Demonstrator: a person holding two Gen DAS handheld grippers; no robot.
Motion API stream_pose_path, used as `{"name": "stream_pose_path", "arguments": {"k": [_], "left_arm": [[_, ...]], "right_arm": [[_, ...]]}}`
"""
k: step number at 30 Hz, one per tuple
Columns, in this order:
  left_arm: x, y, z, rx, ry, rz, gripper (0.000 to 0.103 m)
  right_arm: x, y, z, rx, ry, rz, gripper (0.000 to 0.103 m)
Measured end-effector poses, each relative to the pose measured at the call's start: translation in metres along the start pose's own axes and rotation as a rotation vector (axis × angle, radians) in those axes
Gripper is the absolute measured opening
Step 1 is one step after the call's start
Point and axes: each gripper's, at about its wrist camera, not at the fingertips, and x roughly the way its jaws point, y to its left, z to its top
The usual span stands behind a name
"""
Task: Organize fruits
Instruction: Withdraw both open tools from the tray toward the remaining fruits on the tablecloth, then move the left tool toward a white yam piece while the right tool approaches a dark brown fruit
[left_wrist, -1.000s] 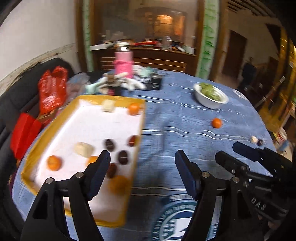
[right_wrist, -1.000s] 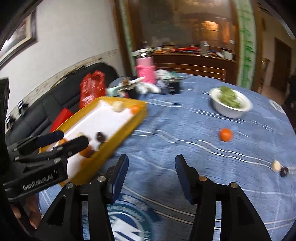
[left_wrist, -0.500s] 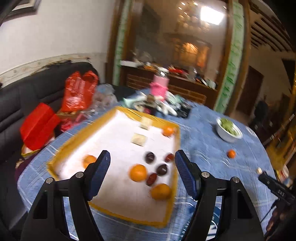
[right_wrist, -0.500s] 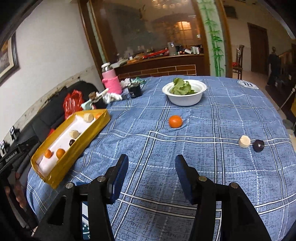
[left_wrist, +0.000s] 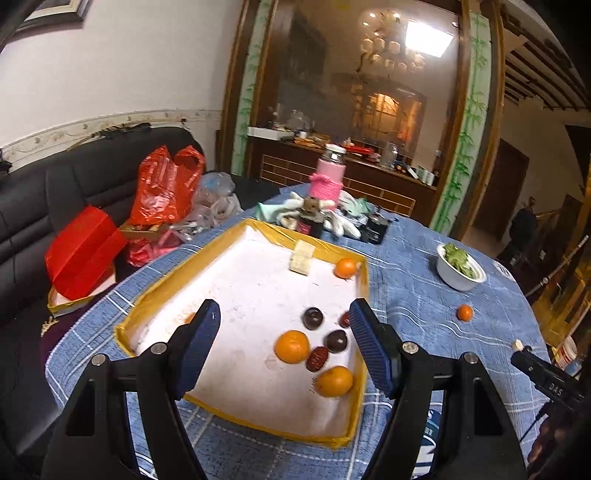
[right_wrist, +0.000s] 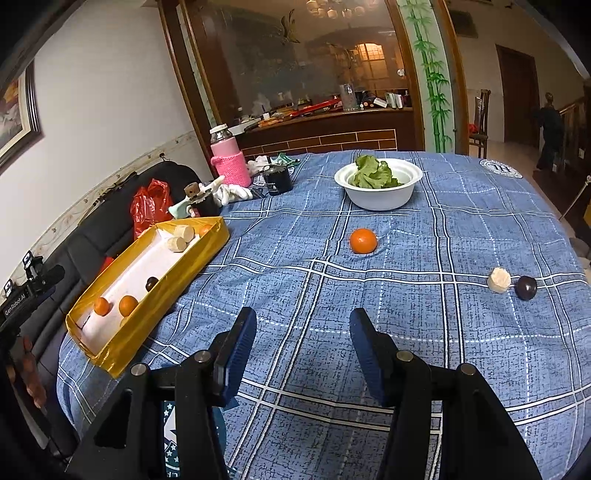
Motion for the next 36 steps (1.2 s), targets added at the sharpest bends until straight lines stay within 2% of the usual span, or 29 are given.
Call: {"name": "stream_pose_path", "arguments": {"k": [10, 17, 22, 36], "left_arm": [[0.006, -0.062, -0.017, 0.174, 0.076, -0.124, 0.072], [0.02, -0.125, -0.028, 0.303, 0.121, -0.211, 0.072], [0.039, -0.167, -0.029, 0.362, 0.156, -0.249, 0.072], [0.106, -0.243, -0.027, 0.385, 0.217, -0.266, 0.072]], "right_arm": [[-0.015, -0.013, -0.006, 0.023, -0.013, -0.05, 0.055], [-0.033, -0.061, -0.023, 0.119, -0.02, -0.126, 0.055], [-0.038, -0.092, -0.023, 0.162, -0.027, -0.167, 0.055], [-0.017, -0.161, 0.006, 0.171, -0.017, -0.271, 0.055]]}}
